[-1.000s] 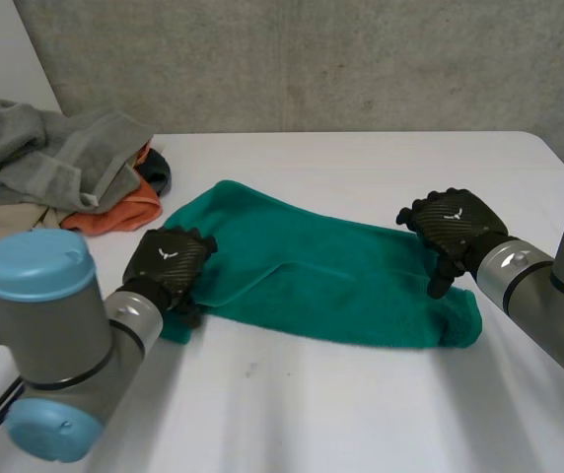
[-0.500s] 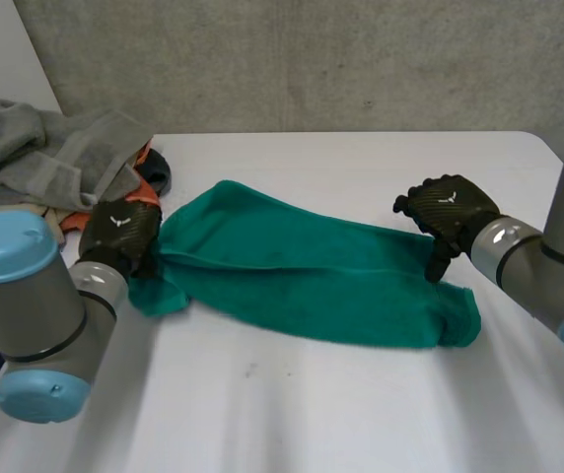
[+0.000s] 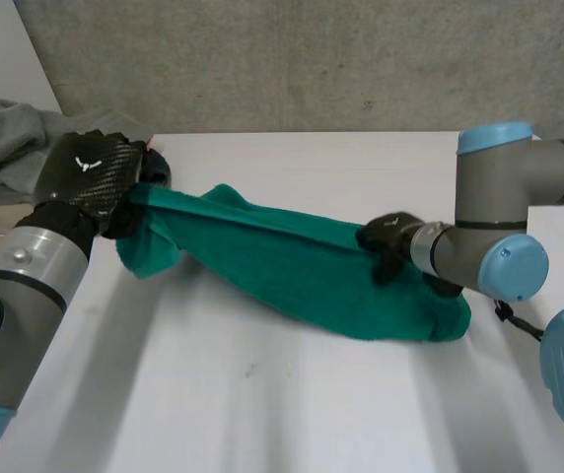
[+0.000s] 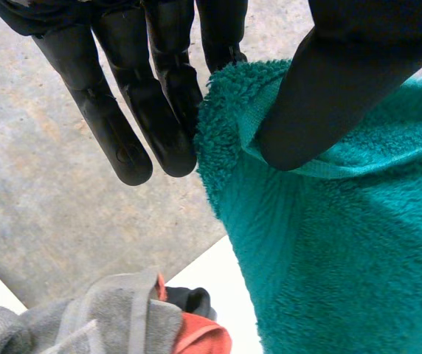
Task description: Fold the laundry.
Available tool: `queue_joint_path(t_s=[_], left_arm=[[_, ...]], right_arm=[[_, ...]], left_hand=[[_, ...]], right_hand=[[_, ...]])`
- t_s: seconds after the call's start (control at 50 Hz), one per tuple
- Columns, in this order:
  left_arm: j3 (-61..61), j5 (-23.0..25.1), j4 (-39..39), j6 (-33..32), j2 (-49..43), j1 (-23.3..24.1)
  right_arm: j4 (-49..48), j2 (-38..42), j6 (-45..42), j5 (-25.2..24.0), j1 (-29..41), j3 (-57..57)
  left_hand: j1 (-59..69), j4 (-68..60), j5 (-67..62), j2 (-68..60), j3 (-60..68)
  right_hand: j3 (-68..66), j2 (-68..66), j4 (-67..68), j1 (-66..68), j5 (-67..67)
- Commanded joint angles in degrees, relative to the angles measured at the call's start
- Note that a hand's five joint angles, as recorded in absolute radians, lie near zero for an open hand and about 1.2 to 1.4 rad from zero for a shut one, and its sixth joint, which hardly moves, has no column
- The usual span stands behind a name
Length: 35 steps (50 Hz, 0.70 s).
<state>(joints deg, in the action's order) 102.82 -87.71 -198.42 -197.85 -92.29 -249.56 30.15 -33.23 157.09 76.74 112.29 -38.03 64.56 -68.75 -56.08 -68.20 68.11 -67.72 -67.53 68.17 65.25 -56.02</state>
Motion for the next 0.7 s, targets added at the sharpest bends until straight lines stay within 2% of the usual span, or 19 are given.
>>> queue_joint_path(t_s=[0.02,0.16,0.22,0.32,0.46,0.6,0.7], left_arm=[[-5.16,3.59,-7.84,-0.87,-6.40,-3.82],[-25.62,6.41,-15.41,-2.46,-14.49,-4.88],[-34.85,6.15,-15.59,-2.02,-17.21,-5.49],[-38.74,6.58,-15.68,-1.23,-17.84,-6.02],[-31.20,7.11,-13.31,-0.43,-16.87,-5.58],[-13.54,8.17,-5.58,-1.31,-11.69,-6.11],[0.79,8.43,-4.34,-3.94,-11.07,-8.57]], right_arm=[[-9.19,-8.13,0.14,4.81,-0.32,3.40],[-29.84,-20.88,0.23,10.35,-0.93,3.49],[-34.97,-23.45,0.23,10.98,-1.02,2.88],[-37.27,-26.88,-0.56,9.75,-1.11,-2.83],[-32.71,-30.83,-1.96,7.64,-1.81,-13.55],[-23.57,-31.28,-10.40,6.32,-3.74,-29.63],[-23.12,-31.19,-14.01,4.04,-5.06,-42.20]], left_hand=[[15.44,-11.25,-13.92,-11.80,11.89],[15.44,-11.25,-13.92,-11.80,11.89],[15.44,-11.25,-13.92,-11.80,11.89],[15.44,-11.25,-13.92,-11.80,11.89],[15.44,-11.25,-13.92,-11.80,11.89],[15.44,-11.25,-13.92,-11.80,11.89],[15.44,-11.25,-13.92,-11.80,11.89]], right_hand=[[-12.28,-12.47,11.83,14.75,-13.98],[-12.28,-12.47,11.83,14.75,-13.98],[-12.28,-12.47,11.83,14.75,-13.98],[-12.28,-12.47,11.83,14.75,-13.98],[-12.28,-12.47,11.83,14.75,-13.98],[-12.28,-12.47,11.83,14.75,-13.98],[-12.28,-12.47,11.83,14.75,-13.98]])
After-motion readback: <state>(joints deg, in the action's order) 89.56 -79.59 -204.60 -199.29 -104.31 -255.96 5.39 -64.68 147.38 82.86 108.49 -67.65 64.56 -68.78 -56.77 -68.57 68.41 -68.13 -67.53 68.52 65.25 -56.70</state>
